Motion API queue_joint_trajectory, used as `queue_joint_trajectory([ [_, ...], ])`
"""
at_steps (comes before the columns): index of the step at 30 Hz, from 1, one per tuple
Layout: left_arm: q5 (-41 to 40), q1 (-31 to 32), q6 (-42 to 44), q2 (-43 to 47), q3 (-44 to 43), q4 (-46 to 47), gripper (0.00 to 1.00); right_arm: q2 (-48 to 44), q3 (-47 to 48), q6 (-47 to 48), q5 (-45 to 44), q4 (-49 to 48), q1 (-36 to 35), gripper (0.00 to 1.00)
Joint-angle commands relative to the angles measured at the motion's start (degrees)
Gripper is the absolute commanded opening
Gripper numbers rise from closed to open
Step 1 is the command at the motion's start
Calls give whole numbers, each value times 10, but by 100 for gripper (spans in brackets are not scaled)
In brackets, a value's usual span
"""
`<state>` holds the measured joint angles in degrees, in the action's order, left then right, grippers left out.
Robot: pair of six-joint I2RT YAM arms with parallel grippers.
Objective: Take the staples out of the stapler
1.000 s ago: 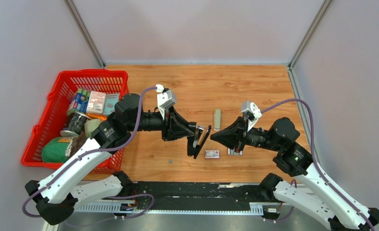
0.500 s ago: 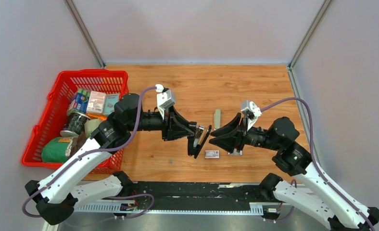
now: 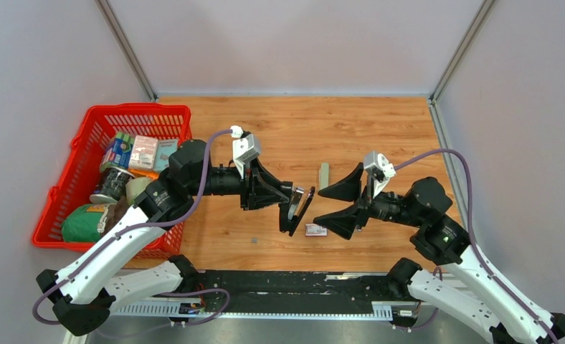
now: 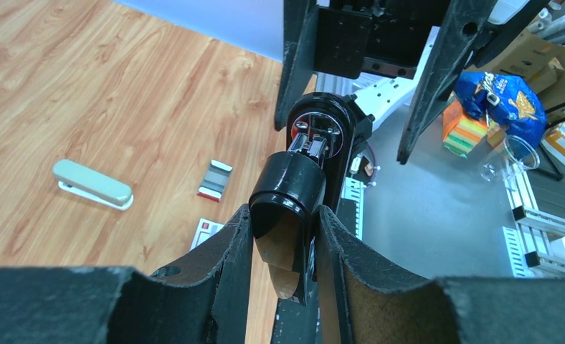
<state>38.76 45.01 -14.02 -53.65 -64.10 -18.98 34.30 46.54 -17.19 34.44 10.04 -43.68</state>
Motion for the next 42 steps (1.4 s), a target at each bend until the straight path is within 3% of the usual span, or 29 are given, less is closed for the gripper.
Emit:
queue_joint_trajectory([
  [1,21,2,-5,11,-13,59,0,20,27,-7,-1,-39,2,82],
  [17,32,2,-11,8,-2,80,0,73,36,-36,47,-126,2,78],
  [22,32,2,-7,9,-5,77,0,77,36,-37,51,-127,2,56],
  [29,56,2,-17,4,-2,97,0,84,34,-46,50,-139,2,10],
  [31,71,2,-25,-3,0,110,0,95,35,-55,56,-159,2,0],
  [42,112,38,-20,-52,-2,137,0,168,42,-95,78,-263,-11,0],
])
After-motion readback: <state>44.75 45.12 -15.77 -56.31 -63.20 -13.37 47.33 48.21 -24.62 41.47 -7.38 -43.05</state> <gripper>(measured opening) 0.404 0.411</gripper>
